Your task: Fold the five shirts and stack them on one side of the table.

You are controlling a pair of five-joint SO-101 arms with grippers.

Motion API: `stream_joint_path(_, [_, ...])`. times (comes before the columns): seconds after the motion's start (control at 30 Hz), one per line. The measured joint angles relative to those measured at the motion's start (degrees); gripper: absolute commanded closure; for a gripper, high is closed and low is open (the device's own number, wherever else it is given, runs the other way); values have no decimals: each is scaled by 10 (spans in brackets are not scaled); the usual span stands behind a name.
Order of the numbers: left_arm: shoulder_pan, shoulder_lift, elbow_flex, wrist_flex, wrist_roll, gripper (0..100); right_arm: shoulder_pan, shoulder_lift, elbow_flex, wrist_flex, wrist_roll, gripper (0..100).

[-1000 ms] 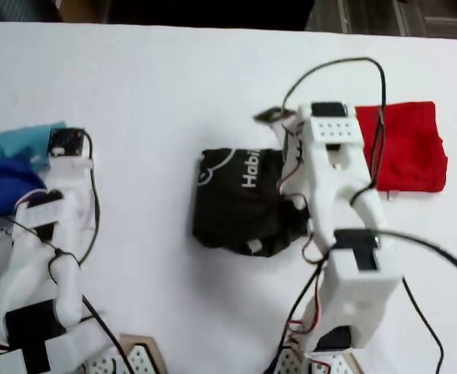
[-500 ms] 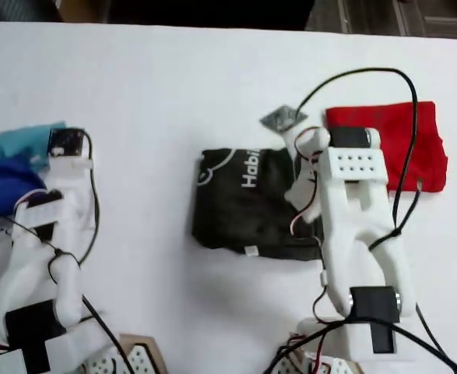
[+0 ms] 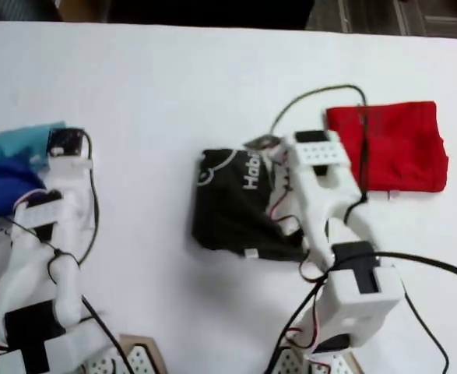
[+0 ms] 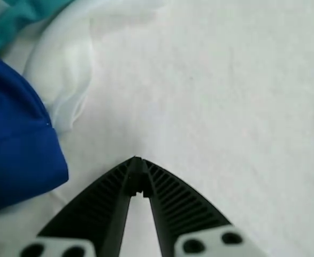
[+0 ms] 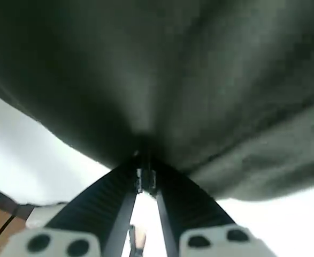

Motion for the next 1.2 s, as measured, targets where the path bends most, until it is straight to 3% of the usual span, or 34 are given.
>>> stream_joint_path(0.2, [0, 0, 0, -7, 0, 974, 49, -30, 0, 6, 49, 978])
stream_joint_path(0.33, [1, 0, 0, -8, 0, 974, 55, -86, 0, -49, 58, 974])
stream_joint_path(0.4, [0, 0, 0, -8, 0, 974, 55, -107, 0, -95, 33, 950])
stream_joint_path(0.57, [1, 0, 0, -9, 0, 974, 55, -103, -51, -178, -85, 765])
stream_joint_path(1.2, [0, 0, 0, -9, 0, 974, 56, 276, -476, -105, -113, 975])
